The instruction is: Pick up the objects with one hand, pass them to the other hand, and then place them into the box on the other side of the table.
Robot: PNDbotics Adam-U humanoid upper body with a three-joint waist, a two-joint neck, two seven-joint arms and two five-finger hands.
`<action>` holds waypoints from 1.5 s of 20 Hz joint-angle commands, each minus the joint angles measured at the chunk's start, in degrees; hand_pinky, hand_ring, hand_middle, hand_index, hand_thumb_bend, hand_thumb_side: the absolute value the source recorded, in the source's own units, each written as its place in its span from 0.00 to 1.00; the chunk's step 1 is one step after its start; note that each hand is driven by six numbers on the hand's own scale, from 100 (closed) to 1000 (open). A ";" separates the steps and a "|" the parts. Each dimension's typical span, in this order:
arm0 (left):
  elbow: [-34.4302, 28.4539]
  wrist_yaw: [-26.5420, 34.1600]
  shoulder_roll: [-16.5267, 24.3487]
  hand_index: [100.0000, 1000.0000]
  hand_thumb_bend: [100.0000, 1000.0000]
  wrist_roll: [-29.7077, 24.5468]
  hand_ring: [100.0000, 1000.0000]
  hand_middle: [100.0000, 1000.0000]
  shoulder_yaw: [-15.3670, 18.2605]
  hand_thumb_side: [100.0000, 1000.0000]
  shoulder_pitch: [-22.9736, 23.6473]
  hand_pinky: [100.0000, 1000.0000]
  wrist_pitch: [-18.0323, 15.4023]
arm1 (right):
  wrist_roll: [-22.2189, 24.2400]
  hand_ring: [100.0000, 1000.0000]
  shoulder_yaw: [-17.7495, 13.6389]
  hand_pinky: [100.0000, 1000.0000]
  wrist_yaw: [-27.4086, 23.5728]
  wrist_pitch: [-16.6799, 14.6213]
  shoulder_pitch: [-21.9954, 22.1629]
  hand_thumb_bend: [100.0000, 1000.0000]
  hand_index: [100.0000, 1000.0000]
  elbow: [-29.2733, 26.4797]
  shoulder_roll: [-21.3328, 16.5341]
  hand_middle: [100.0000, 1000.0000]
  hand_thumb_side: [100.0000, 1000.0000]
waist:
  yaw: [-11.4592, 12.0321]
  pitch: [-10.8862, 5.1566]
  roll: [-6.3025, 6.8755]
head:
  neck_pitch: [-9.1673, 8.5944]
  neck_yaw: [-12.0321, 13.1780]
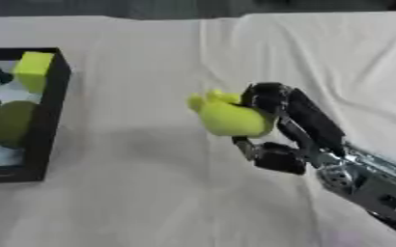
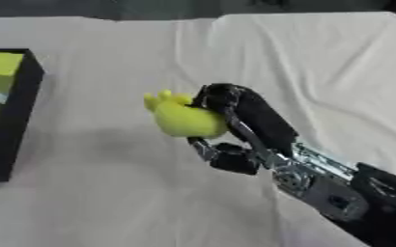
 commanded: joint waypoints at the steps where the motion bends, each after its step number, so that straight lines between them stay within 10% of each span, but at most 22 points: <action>1: -1.05 -0.04 -0.38 0.73 0.00 -1.74 1.00 0.75 -0.83 0.74 -1.47 0.84 -2.28 | 1.73 0.39 -1.29 0.56 -2.95 -0.93 -1.72 0.00 0.48 -0.58 -1.80 0.34 0.00 | -0.25 -2.66 0.25 | 0.27 0.89; 23: -3.70 -3.87 -4.56 0.76 0.00 -9.43 1.00 0.79 -5.47 0.68 -6.52 0.85 -8.79 | 7.21 0.37 -2.85 0.54 -10.11 -0.60 -3.41 0.00 0.47 -0.58 -1.93 0.33 0.00 | -0.31 -3.22 0.47 | 0.72 1.17; 30: -3.20 -6.55 -6.30 0.78 0.00 -16.81 1.00 0.81 -7.03 0.46 -7.89 0.88 -14.36 | 10.14 0.37 -2.48 0.54 -11.63 0.09 -3.43 0.00 0.47 -0.58 -2.08 0.33 0.00 | -0.11 -3.36 0.22 | 0.75 1.22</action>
